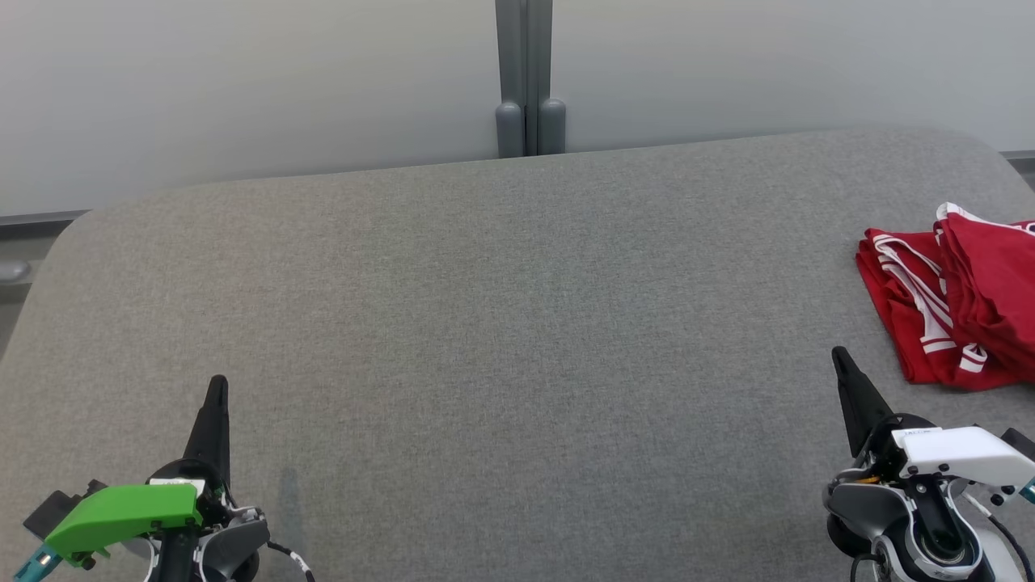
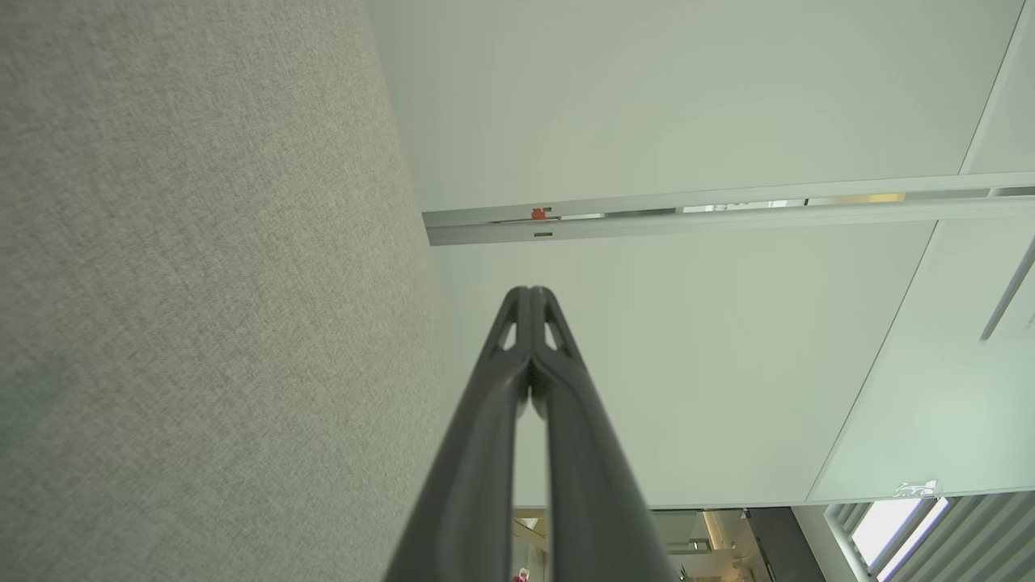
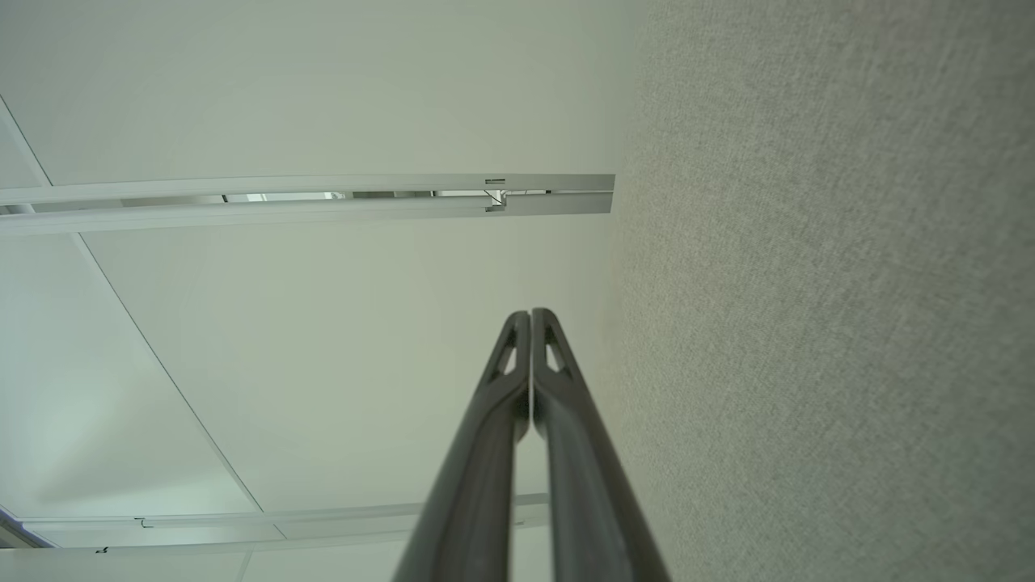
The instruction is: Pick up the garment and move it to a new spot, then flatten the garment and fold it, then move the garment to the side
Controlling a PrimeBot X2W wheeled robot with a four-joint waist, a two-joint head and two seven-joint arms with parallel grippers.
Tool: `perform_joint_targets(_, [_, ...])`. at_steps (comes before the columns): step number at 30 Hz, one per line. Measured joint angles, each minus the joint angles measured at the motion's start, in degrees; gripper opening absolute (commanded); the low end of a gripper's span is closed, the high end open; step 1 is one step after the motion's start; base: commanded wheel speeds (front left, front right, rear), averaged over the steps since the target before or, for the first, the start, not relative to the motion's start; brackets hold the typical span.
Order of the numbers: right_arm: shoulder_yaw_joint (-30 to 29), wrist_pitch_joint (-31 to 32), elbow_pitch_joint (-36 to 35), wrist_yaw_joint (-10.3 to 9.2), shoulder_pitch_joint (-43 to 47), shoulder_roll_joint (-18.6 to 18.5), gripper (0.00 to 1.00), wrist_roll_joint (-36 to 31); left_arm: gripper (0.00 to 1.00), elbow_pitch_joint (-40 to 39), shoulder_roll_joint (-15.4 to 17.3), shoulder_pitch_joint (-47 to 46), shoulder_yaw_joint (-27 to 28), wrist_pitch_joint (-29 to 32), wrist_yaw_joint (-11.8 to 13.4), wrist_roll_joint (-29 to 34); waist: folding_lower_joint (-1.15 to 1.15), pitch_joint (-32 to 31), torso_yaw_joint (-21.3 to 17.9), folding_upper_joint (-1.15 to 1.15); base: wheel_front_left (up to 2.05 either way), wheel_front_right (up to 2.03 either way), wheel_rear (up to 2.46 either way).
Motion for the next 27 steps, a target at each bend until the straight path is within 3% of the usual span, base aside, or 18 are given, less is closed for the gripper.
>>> perform_joint_targets(27, [-0.1,0.3,0.1,0.0,-0.4,0.1,0.0,1.8,0.0,0.0,0.0,-0.5,0.3,0.7,0.0,-1.8,0.0,0.1,-0.1,0.0,0.0,0.0,0.0])
